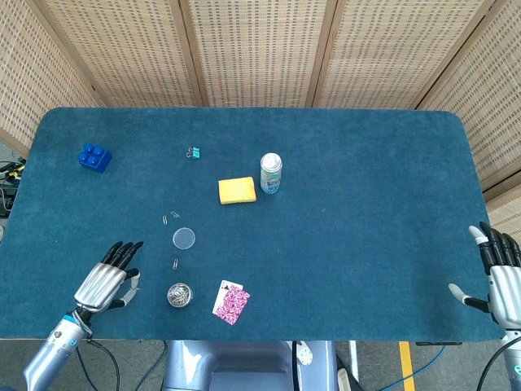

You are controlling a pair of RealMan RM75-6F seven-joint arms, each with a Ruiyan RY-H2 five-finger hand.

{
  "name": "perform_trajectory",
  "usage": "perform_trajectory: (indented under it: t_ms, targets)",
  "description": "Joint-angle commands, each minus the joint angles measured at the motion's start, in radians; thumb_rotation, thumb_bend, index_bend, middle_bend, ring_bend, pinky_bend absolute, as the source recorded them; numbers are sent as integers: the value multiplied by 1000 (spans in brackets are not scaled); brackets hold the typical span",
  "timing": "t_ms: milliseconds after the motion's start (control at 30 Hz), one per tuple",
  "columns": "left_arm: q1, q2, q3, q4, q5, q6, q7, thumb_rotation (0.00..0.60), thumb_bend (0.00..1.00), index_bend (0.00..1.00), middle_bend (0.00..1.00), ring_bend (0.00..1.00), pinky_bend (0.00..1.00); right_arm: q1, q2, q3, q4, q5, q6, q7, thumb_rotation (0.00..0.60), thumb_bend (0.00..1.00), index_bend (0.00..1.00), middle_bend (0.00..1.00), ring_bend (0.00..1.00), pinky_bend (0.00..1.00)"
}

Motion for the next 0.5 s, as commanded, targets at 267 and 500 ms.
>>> perform_trajectory:
  t_ms: [267,500]
  targets:
    - [-41,50,-25,-154,20,-13,126,600,368,610,0,0,0,1,4,3,3,6,-4,12,600,0,0,0,0,0]
    - [-60,7,-17,-176,-6,-79,247,600,369,610,0,0,0,0,4,1,4,2,-2,13,600,0,0,0,0,0]
